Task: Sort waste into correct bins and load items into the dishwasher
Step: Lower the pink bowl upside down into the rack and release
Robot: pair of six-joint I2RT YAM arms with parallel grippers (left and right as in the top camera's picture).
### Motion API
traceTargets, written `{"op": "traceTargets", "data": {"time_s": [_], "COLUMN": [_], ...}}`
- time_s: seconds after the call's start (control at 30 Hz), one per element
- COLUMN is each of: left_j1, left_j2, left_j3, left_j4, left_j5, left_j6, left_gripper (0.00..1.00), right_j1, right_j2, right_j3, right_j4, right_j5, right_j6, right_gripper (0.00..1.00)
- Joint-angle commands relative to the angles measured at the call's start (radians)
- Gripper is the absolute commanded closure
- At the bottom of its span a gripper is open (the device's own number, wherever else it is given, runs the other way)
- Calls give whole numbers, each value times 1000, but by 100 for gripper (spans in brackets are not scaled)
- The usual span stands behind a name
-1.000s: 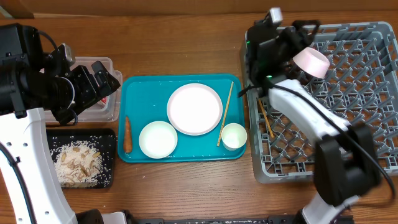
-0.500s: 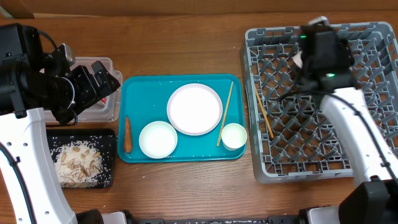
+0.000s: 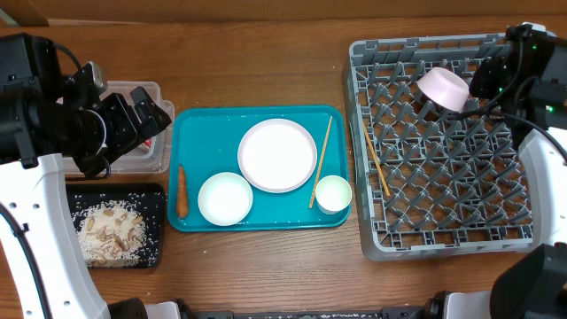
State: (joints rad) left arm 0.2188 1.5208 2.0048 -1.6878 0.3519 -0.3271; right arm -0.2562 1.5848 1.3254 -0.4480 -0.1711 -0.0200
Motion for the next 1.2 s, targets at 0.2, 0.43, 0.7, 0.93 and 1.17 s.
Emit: {"op": "traceTargets", "data": {"time_s": [0.2, 0.43, 0.7, 0.93, 1.17], "left_j1": [4, 4, 4, 4, 4], "left_j2": [0, 0, 0, 0, 0], "left_j3": [6, 6, 6, 6, 6], "left_j4": [-2, -2, -2, -2, -2], "left_j5": [4, 3, 4, 3, 3], "left_j6": [-2, -2, -2, -2, -2], "left_gripper": [0, 0, 0, 0, 0], "right_j1": [2, 3, 3, 3, 3], "right_j2": [142, 143, 143, 146, 217], "right_j3": [2, 2, 2, 2, 2], "right_j4": [11, -38, -71, 14, 50], "right_j5": [-119, -123, -122, -36, -14], "right_j6": [44, 182, 180, 151, 151], "right_gripper": [96, 89, 89, 92, 91]}}
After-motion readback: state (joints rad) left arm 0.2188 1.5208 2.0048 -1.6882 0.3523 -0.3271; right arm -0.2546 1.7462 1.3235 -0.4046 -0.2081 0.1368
